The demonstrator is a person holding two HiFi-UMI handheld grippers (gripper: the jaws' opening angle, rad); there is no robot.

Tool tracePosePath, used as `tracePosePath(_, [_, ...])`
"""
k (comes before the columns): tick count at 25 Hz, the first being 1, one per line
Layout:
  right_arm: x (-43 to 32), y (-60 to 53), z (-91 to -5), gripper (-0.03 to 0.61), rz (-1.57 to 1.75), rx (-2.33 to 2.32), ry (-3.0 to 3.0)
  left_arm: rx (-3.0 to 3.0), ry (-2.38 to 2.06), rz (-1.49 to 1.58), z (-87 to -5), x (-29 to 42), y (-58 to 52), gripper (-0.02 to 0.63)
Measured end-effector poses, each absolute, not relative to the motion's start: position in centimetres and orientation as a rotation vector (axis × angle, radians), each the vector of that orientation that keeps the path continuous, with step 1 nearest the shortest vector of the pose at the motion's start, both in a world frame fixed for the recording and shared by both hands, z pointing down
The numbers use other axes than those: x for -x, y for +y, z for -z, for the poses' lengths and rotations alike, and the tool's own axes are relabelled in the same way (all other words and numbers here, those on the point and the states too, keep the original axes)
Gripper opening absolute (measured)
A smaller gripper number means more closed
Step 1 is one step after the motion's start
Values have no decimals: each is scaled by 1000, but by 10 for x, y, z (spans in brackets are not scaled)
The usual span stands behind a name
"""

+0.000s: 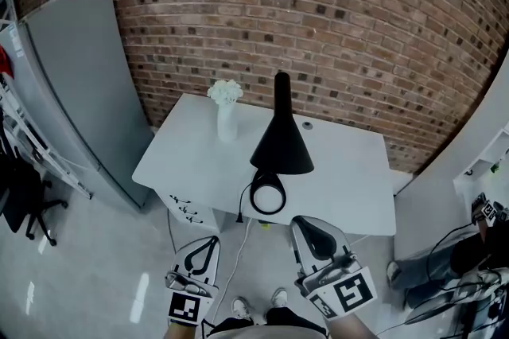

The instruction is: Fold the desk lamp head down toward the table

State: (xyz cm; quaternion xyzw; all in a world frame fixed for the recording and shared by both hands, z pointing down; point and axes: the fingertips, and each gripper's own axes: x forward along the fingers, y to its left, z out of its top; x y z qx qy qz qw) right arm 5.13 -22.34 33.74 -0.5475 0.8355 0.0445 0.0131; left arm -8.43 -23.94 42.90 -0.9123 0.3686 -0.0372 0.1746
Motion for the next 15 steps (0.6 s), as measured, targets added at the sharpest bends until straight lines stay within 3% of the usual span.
tracePosePath(4, [-63,-257,-315,18,-220,1702,2606,2675,1225,14,-429,87,-251,8])
tracePosePath(15, [-69,-312,-309,18,-182,1655,2672,2525,1141,119,-414,75,-269,8])
